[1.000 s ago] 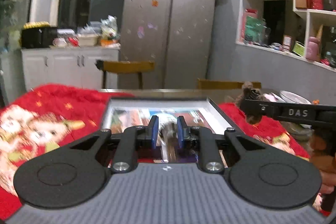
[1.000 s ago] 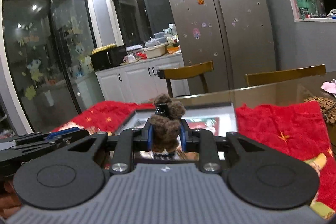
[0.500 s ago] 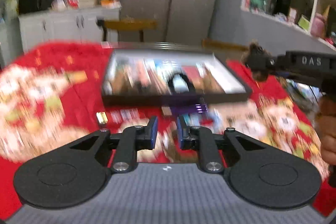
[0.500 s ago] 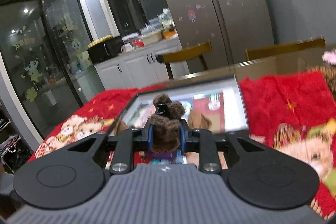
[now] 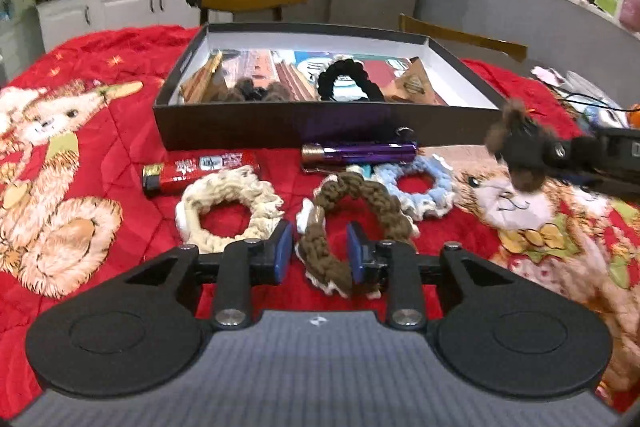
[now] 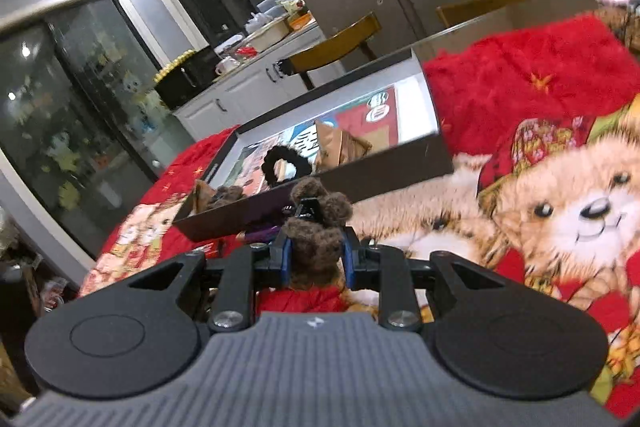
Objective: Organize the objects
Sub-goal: 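Carry the braided scrunchie over the box with the left tool while the right tool carries the bear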
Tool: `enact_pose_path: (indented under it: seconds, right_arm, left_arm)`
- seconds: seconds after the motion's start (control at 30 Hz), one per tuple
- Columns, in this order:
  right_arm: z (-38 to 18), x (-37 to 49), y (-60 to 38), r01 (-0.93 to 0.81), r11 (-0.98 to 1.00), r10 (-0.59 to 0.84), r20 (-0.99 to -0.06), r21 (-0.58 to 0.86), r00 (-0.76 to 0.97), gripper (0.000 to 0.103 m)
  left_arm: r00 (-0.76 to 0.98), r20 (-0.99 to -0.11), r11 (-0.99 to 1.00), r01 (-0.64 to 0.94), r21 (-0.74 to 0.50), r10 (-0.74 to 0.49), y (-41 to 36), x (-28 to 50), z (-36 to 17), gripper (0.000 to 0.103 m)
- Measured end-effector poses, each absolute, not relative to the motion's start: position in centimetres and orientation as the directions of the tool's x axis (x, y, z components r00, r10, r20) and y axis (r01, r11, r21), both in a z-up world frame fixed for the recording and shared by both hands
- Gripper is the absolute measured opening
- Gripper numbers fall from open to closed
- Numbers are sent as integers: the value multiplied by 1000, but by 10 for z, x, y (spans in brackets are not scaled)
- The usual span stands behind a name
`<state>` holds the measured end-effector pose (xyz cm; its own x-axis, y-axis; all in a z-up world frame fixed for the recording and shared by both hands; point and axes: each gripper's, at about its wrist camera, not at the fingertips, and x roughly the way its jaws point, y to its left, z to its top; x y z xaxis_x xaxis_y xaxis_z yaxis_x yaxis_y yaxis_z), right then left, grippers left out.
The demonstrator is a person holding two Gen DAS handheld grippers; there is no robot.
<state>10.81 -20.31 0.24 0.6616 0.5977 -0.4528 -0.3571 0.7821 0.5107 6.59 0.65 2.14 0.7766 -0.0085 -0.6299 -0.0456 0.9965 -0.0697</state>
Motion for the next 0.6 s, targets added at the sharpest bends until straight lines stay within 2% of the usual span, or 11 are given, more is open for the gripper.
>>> enact_pose_path:
  seconds: [0.03,0.1,0.27,0.6]
  right_arm:
    - [0,106,-203,-356,791,586,-451,497,673,28]
    - [-7,104,-202,-349,812,558,-448,467,699,28]
    - [-16,112,-199,-339,806,569,-475,486,671,28]
    - [-5,99,-189,-367,850,515,-450,378,729,28]
  left_arm:
    - [786,-618,998,-47,-41,11,2,65,19,25]
    - [805,-590,999,-51,20,53,-6,63,15,17]
    - [817,-575,997,-69,-20,45,0,57,16,17]
    - [845,-533,995,-87,-42,51,7,48,19,17]
